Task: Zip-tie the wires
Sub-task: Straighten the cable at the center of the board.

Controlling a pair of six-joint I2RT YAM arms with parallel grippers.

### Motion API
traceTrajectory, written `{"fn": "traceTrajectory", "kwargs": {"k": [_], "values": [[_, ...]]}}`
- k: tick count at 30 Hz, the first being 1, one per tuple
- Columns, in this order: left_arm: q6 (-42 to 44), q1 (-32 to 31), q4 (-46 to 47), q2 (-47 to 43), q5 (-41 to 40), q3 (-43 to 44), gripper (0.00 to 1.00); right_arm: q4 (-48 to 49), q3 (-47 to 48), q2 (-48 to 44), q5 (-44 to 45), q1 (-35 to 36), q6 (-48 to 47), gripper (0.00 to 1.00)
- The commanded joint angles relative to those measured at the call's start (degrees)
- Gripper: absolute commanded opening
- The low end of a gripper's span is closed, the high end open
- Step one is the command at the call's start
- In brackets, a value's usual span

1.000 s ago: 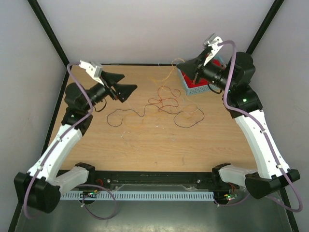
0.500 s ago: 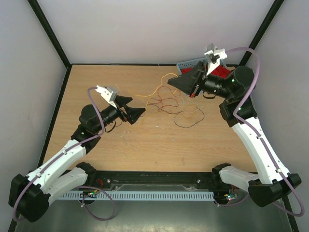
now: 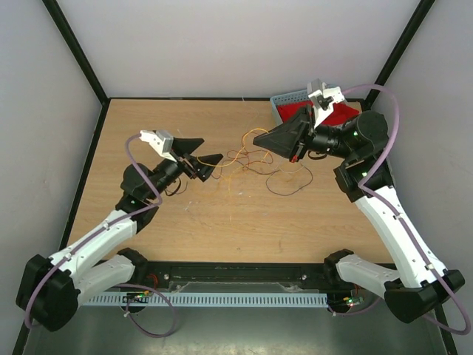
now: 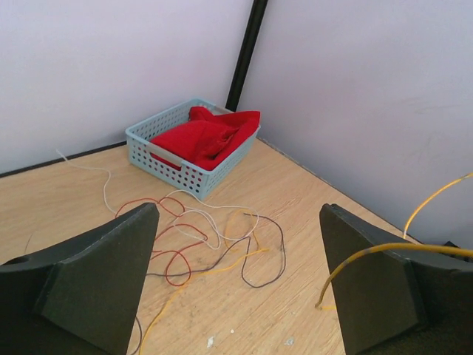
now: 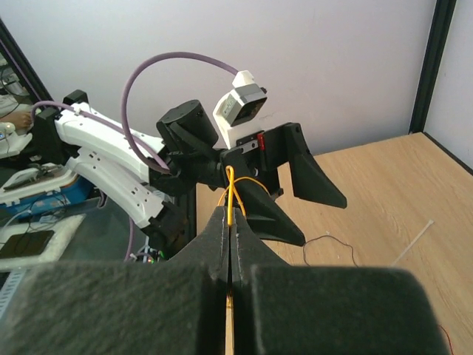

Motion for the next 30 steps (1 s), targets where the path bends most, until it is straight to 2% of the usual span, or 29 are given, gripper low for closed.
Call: {"fn": "traceTrajectory", "kwargs": {"k": [1, 3, 5, 8, 11, 13, 16, 20, 23, 26, 30], "values": [[-0.6, -0.66, 6.43, 2.86, 3.66, 3.21, 0.82, 2.62, -0.76, -1.01, -0.79, 0.72, 0.52, 0.0], [-0.21, -0.76, 6.44, 4.22, 4.91, 3.95, 0.59, 2.44, -0.88, -1.3, 0.12, 0.73, 0.17, 0.0], [0.12, -0.78, 6.44, 4.82, 4.66, 3.67, 0.3, 0.4, -0.82, -1.65, 1.43, 0.71, -1.52, 0.0], [1.42, -0.68, 5.26, 3.55, 0.56, 1.78, 0.0, -11.17, 1.96, -0.94, 7.92, 0.69, -10.03, 0.0], [4.96, -0.48, -4.42, 0.29, -4.09, 2.94, 0.0, -22.71, 4.22, 0.71, 20.89, 0.71, -18.48, 0.0], [8.2, -0.44, -15.84, -0.83, -6.36, 5.67, 0.0, -27.68, 4.26, 2.29, 32.22, 0.72, -22.42, 0.0], [11.55, -0.33, -29.51, -1.02, -9.79, 10.61, 0.0, -33.53, 4.03, 5.82, 50.29, 0.79, -26.25, 0.0], [14.9, -0.21, -45.07, 0.29, -12.27, 17.51, 0.0, -37.24, 2.19, 10.83, 66.24, 1.2, -28.51, 0.0], [15.73, 0.03, -53.46, 2.27, -12.81, 22.44, 0.0, -37.58, 0.59, 13.68, 73.24, 1.5, -29.2, 0.0], [15.02, 0.7, -59.27, 4.87, -12.53, 25.18, 0.0, -37.53, -0.16, 16.17, 75.31, 2.32, -29.8, 0.0], [12.35, 4.05, -62.7, 10.24, -6.78, 25.4, 0.0, -37.65, -0.28, 19.67, 79.68, 5.33, -30.92, 0.0]]}}
